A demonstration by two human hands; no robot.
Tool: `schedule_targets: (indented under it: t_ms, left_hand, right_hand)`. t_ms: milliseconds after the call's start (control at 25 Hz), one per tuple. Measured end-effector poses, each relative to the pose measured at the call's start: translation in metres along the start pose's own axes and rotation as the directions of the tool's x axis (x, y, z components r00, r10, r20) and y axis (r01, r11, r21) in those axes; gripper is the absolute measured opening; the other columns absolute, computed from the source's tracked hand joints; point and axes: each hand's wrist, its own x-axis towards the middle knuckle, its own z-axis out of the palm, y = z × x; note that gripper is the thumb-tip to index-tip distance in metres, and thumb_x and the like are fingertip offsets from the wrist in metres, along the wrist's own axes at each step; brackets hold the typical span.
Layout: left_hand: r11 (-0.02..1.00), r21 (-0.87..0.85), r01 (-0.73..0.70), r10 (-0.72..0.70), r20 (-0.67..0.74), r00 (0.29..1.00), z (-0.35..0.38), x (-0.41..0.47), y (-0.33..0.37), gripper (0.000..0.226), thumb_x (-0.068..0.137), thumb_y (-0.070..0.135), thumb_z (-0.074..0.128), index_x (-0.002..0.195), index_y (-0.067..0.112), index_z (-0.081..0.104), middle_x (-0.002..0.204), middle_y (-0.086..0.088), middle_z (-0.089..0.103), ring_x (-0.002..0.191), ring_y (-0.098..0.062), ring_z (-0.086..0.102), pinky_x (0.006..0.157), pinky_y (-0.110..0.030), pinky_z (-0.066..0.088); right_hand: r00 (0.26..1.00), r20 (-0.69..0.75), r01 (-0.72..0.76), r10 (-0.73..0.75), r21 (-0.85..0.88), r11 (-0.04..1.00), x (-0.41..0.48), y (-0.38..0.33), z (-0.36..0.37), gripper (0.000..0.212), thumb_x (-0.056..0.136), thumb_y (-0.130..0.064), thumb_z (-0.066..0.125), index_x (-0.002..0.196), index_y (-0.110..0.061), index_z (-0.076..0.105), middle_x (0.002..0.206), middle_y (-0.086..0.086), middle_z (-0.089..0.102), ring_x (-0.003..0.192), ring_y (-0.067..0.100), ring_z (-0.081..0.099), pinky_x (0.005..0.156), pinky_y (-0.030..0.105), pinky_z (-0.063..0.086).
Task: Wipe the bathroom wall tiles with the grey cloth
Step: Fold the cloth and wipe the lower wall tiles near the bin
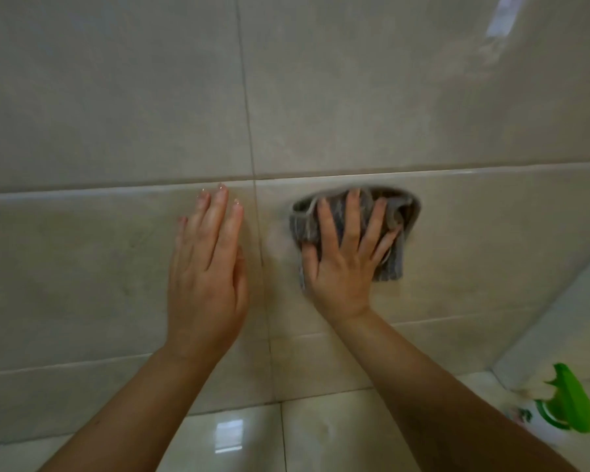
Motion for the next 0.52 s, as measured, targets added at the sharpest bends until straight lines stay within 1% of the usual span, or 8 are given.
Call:
schedule_targets:
  t_ms: [80,120,160,240,320,360,440,520]
  left_hand:
    - [1.0,-0.002,0.02,-0.02,-0.002,1.0,-0.004,-0.001,-0.008,0.054,0.091,-0.008,0.044,0.145,-0.002,0.038,0.154,-0.02,0.034,0.148,-0.032,0.023,0.12,-0.055,0.02]
    - [1.0,-0.01,0.025,-0.025,0.0,1.0,-0.004,-0.003,-0.009,0.054,0.092,-0.007,0.044,0.145,-0.002,0.038,0.154,-0.02,0.034,0.148,-0.032,0.023,0.12,-0.055,0.02]
    - [1.0,-0.016,0.018,-0.018,0.003,1.0,-0.005,-0.004,-0.009,0.053,0.092,-0.006,0.043,0.145,-0.002,0.038,0.154,-0.02,0.034,0.148,-0.033,0.024,0.12,-0.054,0.02]
    - [1.0,-0.024,-0.003,0.004,0.013,1.0,-0.006,-0.004,-0.011,0.052,0.092,-0.004,0.044,0.144,-0.002,0.039,0.153,-0.021,0.035,0.147,-0.034,0.025,0.119,-0.055,0.021]
    - [1.0,-0.025,0.007,-0.007,0.011,1.0,-0.009,-0.003,-0.014,0.054,0.09,-0.005,0.045,0.144,-0.003,0.039,0.153,-0.021,0.035,0.147,-0.034,0.025,0.119,-0.056,0.022]
    - [0.999,-0.026,0.021,-0.021,0.002,1.0,-0.01,-0.003,-0.015,0.055,0.089,-0.006,0.045,0.144,-0.003,0.039,0.154,-0.021,0.035,0.148,-0.033,0.024,0.119,-0.057,0.021]
    - [0.999,-0.028,0.042,-0.043,-0.025,0.999,-0.011,-0.002,-0.016,0.056,0.089,-0.007,0.045,0.145,-0.003,0.039,0.154,-0.02,0.034,0.148,-0.032,0.023,0.119,-0.056,0.02]
    - [0.999,-0.025,0.036,-0.036,-0.025,0.999,-0.01,-0.002,-0.017,0.056,0.089,-0.009,0.045,0.145,-0.002,0.038,0.155,-0.019,0.034,0.148,-0.031,0.023,0.12,-0.056,0.02]
  right_hand:
    - [0.995,-0.074,-0.06,0.063,0.037,0.997,0.039,-0.03,-0.008,0.055,0.096,-0.041,0.04,0.149,-0.029,0.031,0.159,0.011,0.021,0.144,0.044,0.016,0.111,0.07,0.01]
    - [0.994,-0.089,-0.055,0.058,0.04,0.998,0.046,-0.045,-0.007,0.053,0.097,-0.041,0.039,0.148,-0.029,0.031,0.159,0.009,0.021,0.143,0.044,0.017,0.111,0.071,0.009]
    - [0.997,-0.079,-0.005,0.007,0.026,1.0,0.042,-0.056,-0.003,0.053,0.098,-0.042,0.038,0.149,-0.03,0.028,0.16,0.008,0.017,0.144,0.043,0.015,0.111,0.071,0.008]
    - [0.986,0.026,0.165,-0.164,-0.025,0.986,0.004,-0.061,0.011,0.059,0.097,-0.043,0.044,0.151,-0.034,0.02,0.163,0.005,0.001,0.148,0.038,0.002,0.112,0.07,0.004]
    - [0.943,0.114,0.321,-0.311,-0.082,0.943,-0.041,-0.034,0.021,0.07,0.091,-0.042,0.05,0.151,-0.036,0.014,0.163,0.0,-0.014,0.149,0.034,-0.009,0.113,0.068,0.004]
    - [0.932,0.13,0.351,-0.338,-0.101,0.931,-0.05,-0.016,0.022,0.074,0.089,-0.043,0.05,0.152,-0.036,0.012,0.162,-0.001,-0.015,0.149,0.033,-0.01,0.112,0.068,0.006]
    - [0.959,0.086,0.277,-0.268,-0.107,0.955,-0.036,0.001,0.015,0.071,0.092,-0.044,0.046,0.153,-0.035,0.012,0.163,0.0,-0.009,0.149,0.034,-0.007,0.111,0.068,0.01]
    - [0.998,-0.035,0.042,-0.043,-0.028,0.999,0.005,-0.011,0.003,0.06,0.095,-0.042,0.041,0.151,-0.03,0.022,0.162,0.008,0.009,0.147,0.04,0.004,0.112,0.069,0.009]
